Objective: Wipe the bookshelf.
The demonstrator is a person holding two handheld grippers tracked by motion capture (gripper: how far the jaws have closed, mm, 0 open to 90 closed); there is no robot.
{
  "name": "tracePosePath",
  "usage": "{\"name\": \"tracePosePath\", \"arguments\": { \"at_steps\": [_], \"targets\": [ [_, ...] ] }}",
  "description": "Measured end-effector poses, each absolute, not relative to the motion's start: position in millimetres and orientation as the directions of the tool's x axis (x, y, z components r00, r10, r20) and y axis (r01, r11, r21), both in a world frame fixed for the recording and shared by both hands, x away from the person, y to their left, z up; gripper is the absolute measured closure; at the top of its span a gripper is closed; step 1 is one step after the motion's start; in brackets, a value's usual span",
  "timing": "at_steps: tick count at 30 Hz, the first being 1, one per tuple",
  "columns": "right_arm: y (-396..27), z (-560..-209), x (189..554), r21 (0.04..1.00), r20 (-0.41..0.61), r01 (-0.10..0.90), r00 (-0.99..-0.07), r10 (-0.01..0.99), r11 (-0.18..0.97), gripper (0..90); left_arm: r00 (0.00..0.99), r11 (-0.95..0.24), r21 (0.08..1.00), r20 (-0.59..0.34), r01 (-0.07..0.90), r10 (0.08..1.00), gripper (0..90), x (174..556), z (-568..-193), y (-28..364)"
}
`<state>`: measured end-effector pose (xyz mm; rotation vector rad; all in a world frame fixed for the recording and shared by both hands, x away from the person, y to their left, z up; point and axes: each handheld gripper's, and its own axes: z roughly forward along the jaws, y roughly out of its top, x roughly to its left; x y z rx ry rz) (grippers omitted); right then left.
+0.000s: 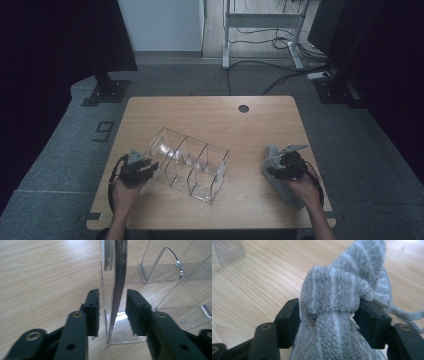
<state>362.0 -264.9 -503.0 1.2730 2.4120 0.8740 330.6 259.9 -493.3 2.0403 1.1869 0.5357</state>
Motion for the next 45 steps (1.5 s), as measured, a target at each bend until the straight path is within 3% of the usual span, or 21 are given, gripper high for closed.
{"name": "tracePosePath", "arguments": {
  "at_steps": [6, 11, 24, 45],
  "targets": [
    [-264, -493, 358, 0.676, 0.028, 0.608, -0.586, 0.810, 0.417, 34.1, 0.479, -0.301, 0.768, -0.009, 0.565, 0.878, 57.9, 321, -488, 266],
    [-262, -488, 356, 0.704, 0.030, 0.578, -0.603, 0.797, 0.411, 34.1, 0.472, -0.265, 0.793, -0.032, 0.548, 0.881, 62.0, 312, -479, 274],
    [-236, -476, 349, 0.736, 0.018, 0.507, -0.678, 0.735, 0.449, 35.1, 0.490, -0.285, 0.786, -0.025, 0.549, 0.872, 86.3, 315, -475, 275],
    [-207, -469, 347, 0.753, 0.059, 0.451, -0.772, 0.633, 0.479, 35.5, 0.522, -0.316, 0.790, -0.005, 0.525, 0.853, 87.1, 328, -476, 256]
  ]
}}
